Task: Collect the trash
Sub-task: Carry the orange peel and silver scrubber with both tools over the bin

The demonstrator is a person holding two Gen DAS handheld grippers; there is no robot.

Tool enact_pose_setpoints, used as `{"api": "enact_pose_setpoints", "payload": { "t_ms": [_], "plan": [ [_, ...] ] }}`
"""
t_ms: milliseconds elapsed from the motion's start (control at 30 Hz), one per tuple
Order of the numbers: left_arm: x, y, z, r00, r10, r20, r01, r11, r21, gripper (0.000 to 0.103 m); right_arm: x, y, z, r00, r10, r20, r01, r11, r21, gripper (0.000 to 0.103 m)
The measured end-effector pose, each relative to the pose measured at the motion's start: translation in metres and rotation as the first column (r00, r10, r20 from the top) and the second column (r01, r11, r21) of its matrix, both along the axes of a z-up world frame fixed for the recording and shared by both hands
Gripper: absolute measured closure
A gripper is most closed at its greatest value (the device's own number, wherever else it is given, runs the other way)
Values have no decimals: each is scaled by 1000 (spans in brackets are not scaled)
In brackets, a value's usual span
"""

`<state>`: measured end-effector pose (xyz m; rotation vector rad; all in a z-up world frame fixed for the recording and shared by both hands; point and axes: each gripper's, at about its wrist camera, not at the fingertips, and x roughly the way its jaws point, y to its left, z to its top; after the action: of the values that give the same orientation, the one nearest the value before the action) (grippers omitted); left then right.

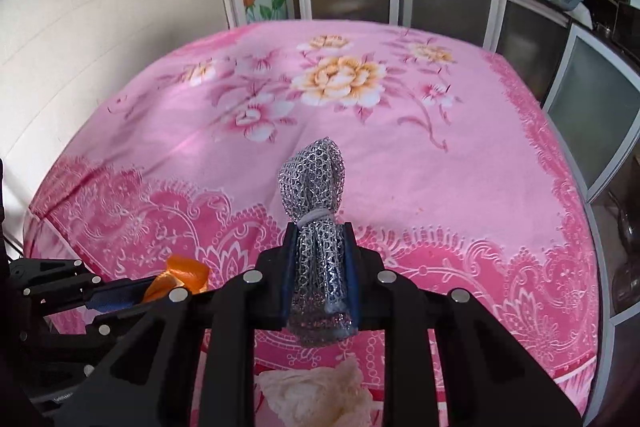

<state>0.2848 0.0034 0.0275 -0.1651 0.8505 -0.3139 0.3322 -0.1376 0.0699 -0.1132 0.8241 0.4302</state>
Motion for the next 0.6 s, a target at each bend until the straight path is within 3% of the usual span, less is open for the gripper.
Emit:
{"api": "enact_pose_setpoints", "payload": {
  "t_ms": [367, 600],
  "plan": [
    [-15, -12, 26, 997, -18, 70, 16, 999, 34, 87, -26, -26, 28, 996, -52, 67, 50, 998, 25, 83],
    [-21, -37, 43, 992, -64, 106, 59, 997, 46, 87, -48, -72, 42, 985, -142, 93, 137, 989, 61, 83]
  ]
}}
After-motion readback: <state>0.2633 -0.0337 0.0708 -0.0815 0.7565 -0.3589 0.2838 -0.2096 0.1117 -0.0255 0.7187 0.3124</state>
